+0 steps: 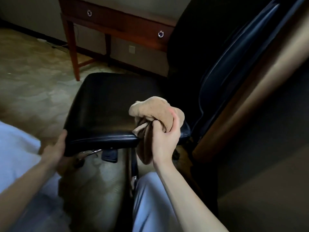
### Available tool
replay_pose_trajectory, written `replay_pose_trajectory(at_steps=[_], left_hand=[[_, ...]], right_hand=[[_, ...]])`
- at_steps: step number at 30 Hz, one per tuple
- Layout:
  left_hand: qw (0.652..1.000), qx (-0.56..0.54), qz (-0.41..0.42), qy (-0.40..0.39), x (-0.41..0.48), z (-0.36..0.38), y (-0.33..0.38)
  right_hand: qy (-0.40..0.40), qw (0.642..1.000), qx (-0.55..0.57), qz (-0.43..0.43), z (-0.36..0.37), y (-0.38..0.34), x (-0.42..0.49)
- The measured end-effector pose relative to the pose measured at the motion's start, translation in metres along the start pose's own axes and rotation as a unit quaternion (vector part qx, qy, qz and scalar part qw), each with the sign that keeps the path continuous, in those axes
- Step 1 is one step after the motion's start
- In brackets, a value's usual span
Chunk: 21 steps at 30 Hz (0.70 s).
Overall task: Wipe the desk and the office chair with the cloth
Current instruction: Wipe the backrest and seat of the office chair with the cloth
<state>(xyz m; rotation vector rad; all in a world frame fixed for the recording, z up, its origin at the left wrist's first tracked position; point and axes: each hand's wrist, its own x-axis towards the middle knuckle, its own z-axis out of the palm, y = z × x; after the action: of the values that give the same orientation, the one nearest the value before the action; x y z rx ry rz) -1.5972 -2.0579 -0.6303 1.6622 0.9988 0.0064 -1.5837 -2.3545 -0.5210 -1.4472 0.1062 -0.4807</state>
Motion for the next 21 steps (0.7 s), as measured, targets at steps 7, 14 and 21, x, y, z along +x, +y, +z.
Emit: replay_pose_trajectory(at_steps=[7, 14, 21], left_hand=[[0.871, 0.044, 0.489, -0.027, -0.092, 0.086, 0.071], [0.862, 0.052, 0.408, -0.296, -0.140, 0.191, 0.093], [0.732, 0.393, 0.551, -0.078, -0.118, 0.217, 0.087]], right_hand=[[0.027, 0.995, 0.001, 0.096, -0.016, 0.010, 0.027], [0.091, 0.994, -0.058, -0.023, -0.068, -0.002, 0.035], [0.133, 0.879, -0.378, -0.259, -0.134, 0.008, 0.106]])
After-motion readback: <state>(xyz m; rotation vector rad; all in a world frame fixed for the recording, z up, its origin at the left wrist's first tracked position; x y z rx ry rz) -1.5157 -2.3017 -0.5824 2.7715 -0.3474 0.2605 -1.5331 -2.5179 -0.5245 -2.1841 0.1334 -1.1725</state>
